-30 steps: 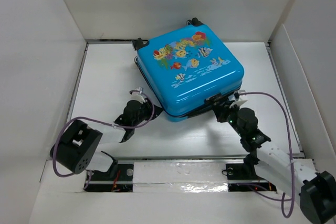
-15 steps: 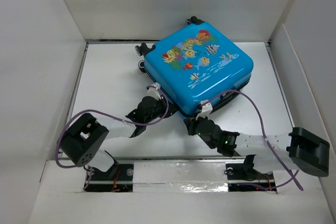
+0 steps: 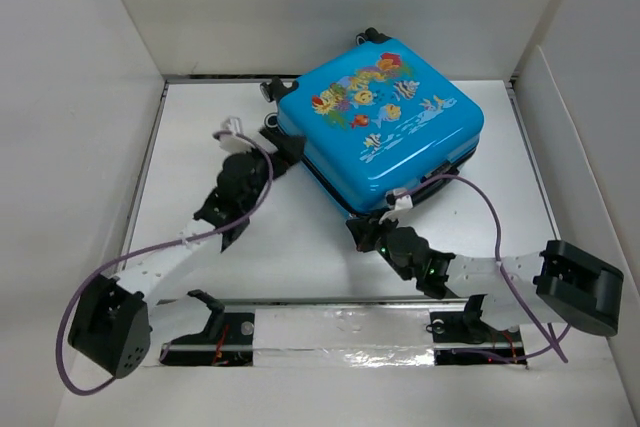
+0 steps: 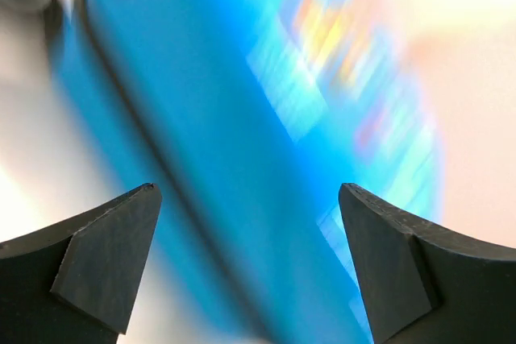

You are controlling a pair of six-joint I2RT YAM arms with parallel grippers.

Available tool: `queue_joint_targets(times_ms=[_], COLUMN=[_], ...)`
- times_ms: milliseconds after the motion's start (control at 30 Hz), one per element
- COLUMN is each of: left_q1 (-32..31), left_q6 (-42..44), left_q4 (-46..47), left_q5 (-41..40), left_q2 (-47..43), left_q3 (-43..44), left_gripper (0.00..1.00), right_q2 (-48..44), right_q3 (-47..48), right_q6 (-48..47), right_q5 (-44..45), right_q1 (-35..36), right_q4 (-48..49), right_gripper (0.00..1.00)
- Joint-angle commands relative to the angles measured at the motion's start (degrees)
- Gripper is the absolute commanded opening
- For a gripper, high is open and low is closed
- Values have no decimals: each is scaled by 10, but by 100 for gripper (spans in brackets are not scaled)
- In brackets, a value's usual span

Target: Pack the luggage

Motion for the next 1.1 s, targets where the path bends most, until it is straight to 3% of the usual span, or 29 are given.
queue_joint_targets(times_ms=[0,133,167,200,367,500,800,900,1000,1067], left_q1=[57,152,171,171,190,196,201,201,206,206], left_q6=[-11,-9,1,24,65,74,31,9,-16,-46], left_q4=[1,-79,-104,-134,-252,-299,-278,-231,-178,-100], left_q5=[-74,16,32,42,68,80,152,175,205,217], left_q2=[17,148,182,247,386,459,541,553,550,537], left_q3=[119,258,336,378,550,617,673,661,624,560], left_gripper=[94,97,97,98,99,99,99,93,76,44], right_q2=[-23,-34,-34,-31,-21,-14,3,2,1,-6], right_q3=[-5,0,1,2,4,4,3,2,1,1], right_q6=[4,-5,-6,-8,-11,-9,-4,1,3,1], right_q5=[-30,-45,-47,-48,-54,-57,-69,-69,-68,-63], right_q1=[-4,-4,-4,-4,-4,-4,-4,2,7,7], right_q4=[56,39,36,36,40,45,61,62,61,54], right_gripper=[0,0,0,0,0,0,0,0,0,0])
